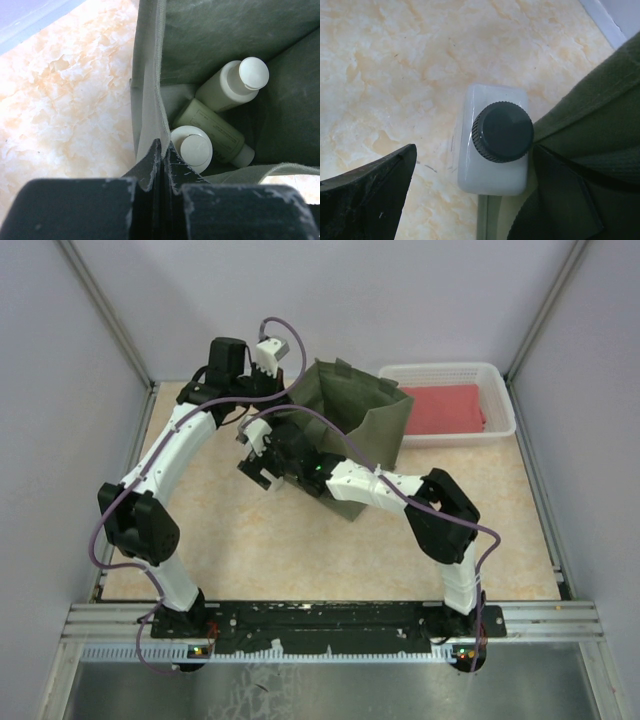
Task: Place the personal care products into the canvas bag
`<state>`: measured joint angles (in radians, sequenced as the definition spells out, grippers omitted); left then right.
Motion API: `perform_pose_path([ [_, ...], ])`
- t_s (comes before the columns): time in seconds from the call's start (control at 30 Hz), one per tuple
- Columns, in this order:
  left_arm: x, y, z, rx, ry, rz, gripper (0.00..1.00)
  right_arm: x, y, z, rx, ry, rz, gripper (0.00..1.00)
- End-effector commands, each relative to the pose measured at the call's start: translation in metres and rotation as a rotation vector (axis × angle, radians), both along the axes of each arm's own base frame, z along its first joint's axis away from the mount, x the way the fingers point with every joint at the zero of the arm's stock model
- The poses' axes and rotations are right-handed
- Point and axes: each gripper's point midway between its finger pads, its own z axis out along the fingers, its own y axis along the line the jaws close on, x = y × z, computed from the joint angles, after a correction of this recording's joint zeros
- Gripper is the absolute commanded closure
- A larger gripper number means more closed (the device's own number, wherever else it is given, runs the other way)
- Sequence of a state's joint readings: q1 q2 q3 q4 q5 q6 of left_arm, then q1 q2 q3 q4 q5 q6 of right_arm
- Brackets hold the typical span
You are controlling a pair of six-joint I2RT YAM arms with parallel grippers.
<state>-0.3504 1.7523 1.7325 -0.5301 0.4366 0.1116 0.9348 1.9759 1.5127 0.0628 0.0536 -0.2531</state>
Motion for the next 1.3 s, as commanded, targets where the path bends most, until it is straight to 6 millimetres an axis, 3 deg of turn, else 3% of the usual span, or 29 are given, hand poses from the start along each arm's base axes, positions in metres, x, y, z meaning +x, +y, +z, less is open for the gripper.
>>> perform_pose_path([
  [0.0,0.001,0.0,0.007,-0.013,-0.016,-0.014,1.0,0.03,0.003,0.012,0.068,-0.02,-0.038,0.01],
  [0.23,0.002,0.001,0.006,-0.009,-0.015,-0.012,1.0,0.032,0.013,-0.009,0.066,0.019,-0.027,0.01],
  [0.37,0.002,0.001,0.005,-0.008,-0.014,-0.012,1.0,0.03,0.015,-0.019,0.059,0.038,-0.019,0.1],
  [0.43,0.002,0.001,0.006,-0.011,-0.016,-0.012,1.0,0.029,0.014,-0.023,0.051,0.044,-0.018,0.2],
  [0.67,0.002,0.001,0.002,-0.011,-0.009,-0.013,1.0,0.029,0.01,-0.024,0.06,0.045,-0.035,0.8],
  [0.77,0.001,0.002,0.001,-0.012,-0.008,-0.013,1.0,0.024,0.01,-0.021,0.068,0.052,-0.036,0.96],
  [0.83,0.002,0.002,0.0,-0.012,-0.005,-0.013,1.0,0.018,0.009,-0.016,0.066,0.052,-0.035,1.0],
  [0.97,0.002,0.001,-0.001,-0.017,0.004,-0.013,1.0,-0.018,0.008,0.0,0.03,0.043,0.003,1.0],
  [1.13,0.002,0.0,0.0,-0.026,0.009,-0.016,1.0,-0.083,0.005,0.042,0.074,0.043,0.114,1.0],
  [1.27,0.001,0.001,0.002,-0.028,0.009,-0.016,1.0,-0.126,-0.011,0.079,0.151,0.066,0.181,1.0],
])
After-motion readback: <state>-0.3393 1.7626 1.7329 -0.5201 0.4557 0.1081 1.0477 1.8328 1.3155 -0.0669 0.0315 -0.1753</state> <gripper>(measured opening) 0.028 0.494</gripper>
